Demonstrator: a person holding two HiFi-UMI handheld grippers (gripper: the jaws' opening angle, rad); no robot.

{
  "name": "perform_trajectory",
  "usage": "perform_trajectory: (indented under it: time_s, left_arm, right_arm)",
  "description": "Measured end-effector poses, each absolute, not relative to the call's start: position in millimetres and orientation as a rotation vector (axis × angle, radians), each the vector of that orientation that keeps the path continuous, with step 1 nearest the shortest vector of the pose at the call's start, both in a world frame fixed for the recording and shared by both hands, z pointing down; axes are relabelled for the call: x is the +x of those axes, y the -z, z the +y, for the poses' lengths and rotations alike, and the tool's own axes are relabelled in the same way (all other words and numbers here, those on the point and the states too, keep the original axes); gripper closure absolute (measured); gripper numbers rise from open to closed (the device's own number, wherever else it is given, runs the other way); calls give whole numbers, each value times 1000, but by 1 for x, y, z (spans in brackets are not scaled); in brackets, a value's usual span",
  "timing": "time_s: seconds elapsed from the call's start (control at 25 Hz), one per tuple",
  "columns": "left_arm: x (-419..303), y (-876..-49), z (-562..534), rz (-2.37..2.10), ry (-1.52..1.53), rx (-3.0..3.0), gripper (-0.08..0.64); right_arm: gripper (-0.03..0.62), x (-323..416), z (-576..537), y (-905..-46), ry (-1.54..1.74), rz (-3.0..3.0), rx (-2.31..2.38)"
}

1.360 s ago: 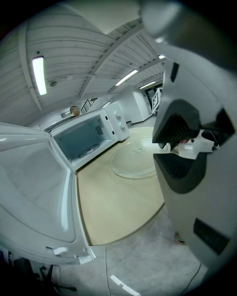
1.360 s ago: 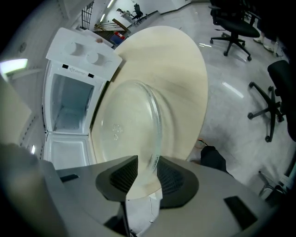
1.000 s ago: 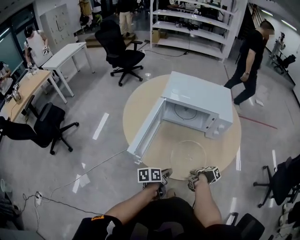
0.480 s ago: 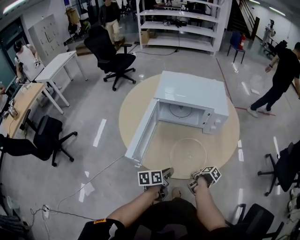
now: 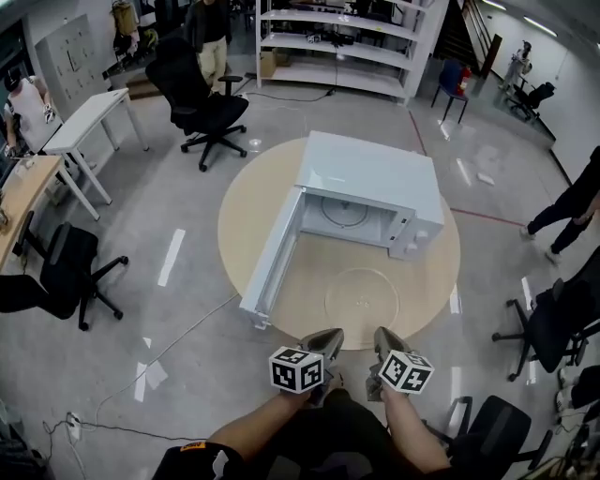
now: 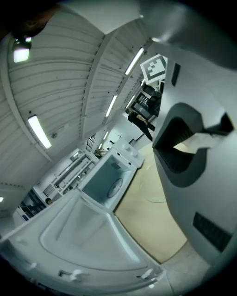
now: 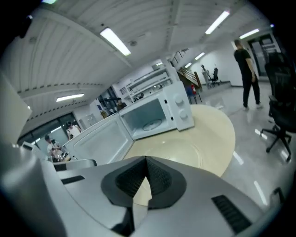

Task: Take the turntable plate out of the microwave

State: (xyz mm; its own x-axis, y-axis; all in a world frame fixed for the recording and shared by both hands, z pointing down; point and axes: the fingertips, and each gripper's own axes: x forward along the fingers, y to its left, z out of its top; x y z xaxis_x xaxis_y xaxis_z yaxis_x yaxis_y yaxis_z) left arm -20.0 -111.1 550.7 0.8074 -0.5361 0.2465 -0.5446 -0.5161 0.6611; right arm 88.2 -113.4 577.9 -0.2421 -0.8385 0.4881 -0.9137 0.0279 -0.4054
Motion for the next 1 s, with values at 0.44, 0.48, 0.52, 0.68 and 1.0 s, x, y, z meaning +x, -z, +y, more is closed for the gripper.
perform_trajectory:
  time_s: [0.44,0.48,0.52,0.68,1.0]
  left_arm:
    - [-37,-502,-78,-957,2,2496,514]
    - [-37,-497,-74,-969,-4,2517,514]
    - [-36,-493,-70,-980,-8,2535,514]
    - [-31,-476,-47,-1009,-16,2582,514]
    - [-8,-462,19,-1061,-39,2597,514]
  right_arm:
    - [575,57,-67,-497,-520,-2331,1870]
    - [575,59,-64,-493,-492,-2332,1879]
    - [575,61,-61,-489,-468,-2332,1890]
    - [575,69,-41,-478,-409,-2339,1903]
    - [575,95,33,-461,-325,-2370,1904]
